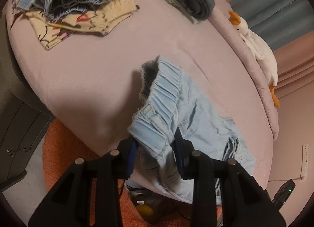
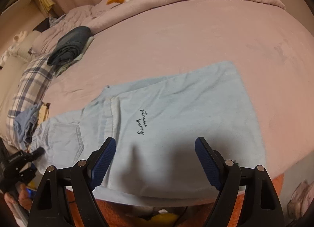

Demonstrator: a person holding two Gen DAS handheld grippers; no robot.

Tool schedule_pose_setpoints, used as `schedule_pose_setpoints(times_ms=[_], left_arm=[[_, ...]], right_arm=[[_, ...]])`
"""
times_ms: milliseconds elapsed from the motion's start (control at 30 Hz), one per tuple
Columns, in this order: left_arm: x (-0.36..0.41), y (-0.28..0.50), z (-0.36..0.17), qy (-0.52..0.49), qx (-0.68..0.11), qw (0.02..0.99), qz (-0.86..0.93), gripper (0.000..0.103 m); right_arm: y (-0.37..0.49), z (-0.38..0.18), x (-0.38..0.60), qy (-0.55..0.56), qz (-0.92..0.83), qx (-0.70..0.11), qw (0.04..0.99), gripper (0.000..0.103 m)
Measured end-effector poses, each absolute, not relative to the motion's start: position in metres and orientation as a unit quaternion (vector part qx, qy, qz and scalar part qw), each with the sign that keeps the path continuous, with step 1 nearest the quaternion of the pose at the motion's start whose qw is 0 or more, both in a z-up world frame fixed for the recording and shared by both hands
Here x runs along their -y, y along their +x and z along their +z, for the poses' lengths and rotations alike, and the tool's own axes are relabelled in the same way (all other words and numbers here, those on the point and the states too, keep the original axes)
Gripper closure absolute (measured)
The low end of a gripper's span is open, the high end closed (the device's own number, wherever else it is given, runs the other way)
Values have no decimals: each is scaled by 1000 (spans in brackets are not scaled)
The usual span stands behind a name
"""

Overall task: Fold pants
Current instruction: 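Grasp the waistband with the left gripper and lift it up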

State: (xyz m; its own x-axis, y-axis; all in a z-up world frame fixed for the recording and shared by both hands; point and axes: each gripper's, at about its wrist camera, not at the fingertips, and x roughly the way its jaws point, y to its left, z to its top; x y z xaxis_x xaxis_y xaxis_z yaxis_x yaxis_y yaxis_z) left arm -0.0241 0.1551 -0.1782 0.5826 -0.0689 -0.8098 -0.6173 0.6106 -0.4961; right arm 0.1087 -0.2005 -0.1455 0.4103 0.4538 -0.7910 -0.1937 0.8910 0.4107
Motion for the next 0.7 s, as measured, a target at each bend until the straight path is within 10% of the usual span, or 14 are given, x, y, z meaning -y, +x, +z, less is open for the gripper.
schedule_pose_setpoints(times_ms=[700], left_arm=[[-92, 32, -99, -300, -387, 871, 44, 71]], right_arm=[[108, -145, 234, 164, 148, -497, 839, 21]])
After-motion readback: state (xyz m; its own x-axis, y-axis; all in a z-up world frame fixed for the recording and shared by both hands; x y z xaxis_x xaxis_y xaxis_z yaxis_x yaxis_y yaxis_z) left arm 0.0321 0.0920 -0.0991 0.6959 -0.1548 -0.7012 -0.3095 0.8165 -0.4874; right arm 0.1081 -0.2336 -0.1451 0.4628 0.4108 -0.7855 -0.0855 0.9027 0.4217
